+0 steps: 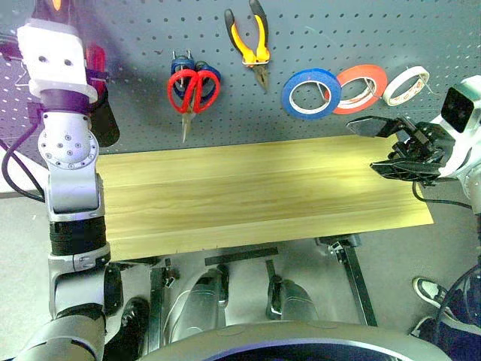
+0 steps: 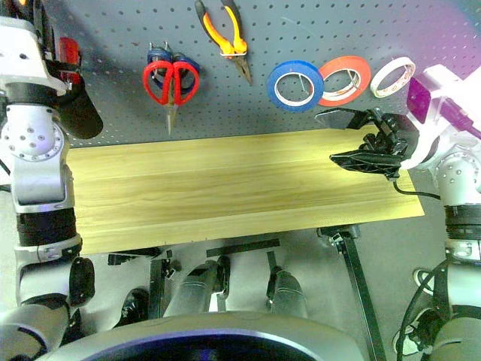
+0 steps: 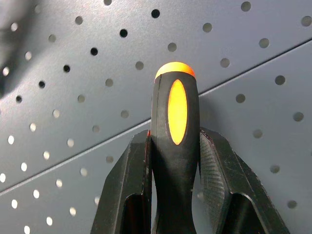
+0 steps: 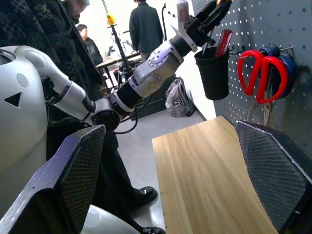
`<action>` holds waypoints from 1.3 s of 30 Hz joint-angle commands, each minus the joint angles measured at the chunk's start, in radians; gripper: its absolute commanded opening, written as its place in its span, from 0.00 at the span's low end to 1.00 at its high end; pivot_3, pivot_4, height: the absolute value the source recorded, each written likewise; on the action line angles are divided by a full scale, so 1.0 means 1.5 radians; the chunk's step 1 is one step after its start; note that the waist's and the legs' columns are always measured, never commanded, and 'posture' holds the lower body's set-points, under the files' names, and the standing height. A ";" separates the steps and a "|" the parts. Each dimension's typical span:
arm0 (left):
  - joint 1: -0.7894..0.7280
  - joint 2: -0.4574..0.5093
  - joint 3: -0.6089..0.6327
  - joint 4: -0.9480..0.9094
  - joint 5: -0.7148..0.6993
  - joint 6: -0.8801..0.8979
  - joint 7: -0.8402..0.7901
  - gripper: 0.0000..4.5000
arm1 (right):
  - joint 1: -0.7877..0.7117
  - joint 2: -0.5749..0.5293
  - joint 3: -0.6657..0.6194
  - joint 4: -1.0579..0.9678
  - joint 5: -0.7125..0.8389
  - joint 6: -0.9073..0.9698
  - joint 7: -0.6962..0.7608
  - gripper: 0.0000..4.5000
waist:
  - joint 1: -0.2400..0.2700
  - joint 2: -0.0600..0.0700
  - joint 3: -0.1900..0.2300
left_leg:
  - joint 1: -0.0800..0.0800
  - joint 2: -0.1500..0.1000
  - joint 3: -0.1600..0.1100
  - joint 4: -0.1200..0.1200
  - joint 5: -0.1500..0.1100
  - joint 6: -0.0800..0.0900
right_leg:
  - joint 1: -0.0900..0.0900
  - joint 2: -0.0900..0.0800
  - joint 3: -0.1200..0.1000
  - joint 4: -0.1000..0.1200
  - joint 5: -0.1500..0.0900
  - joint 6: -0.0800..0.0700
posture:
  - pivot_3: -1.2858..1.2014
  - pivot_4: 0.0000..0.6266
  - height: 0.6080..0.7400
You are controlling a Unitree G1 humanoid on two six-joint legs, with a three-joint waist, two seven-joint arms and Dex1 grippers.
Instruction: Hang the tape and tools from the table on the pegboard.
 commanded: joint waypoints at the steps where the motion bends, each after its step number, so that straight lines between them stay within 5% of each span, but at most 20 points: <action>1: 0.027 -0.004 0.012 -0.045 0.003 -0.010 0.011 0.22 | -0.015 -0.019 -0.014 -0.011 0.015 0.004 0.005 1.00 | 0.000 0.000 0.000 | 0.000 0.000 0.000 0.001 0.000 0.000 | 0.000 0.000 0.000 0.001 0.000 0.000 | 0.51 0.42 1.00; 20: 0.234 -0.035 0.077 -0.260 -0.021 0.136 -0.007 0.22 | -0.030 -0.018 0.013 0.014 0.010 -0.006 0.005 1.00 | 0.000 0.000 0.000 | 0.000 0.001 0.000 0.002 0.000 -0.001 | -0.003 -0.001 0.001 0.007 0.001 -0.001 | 0.53 0.43 1.00; 35: 0.216 -0.055 0.111 -0.121 -0.077 0.158 0.017 0.22 | -0.034 -0.017 0.019 0.013 0.007 -0.007 0.005 1.00 | -0.001 0.005 -0.004 | 0.001 0.001 0.001 0.002 0.000 -0.001 | -0.003 -0.001 0.001 0.007 0.001 -0.001 | 0.52 0.42 1.00; 39: 0.220 -0.058 0.103 -0.115 -0.099 0.155 0.002 0.49 | -0.033 -0.017 0.018 0.011 0.004 -0.008 0.005 1.00 | -0.002 0.008 -0.007 | 0.004 0.002 0.003 0.002 -0.001 -0.002 | -0.002 -0.001 0.001 0.007 0.001 -0.002 | 0.52 0.42 1.00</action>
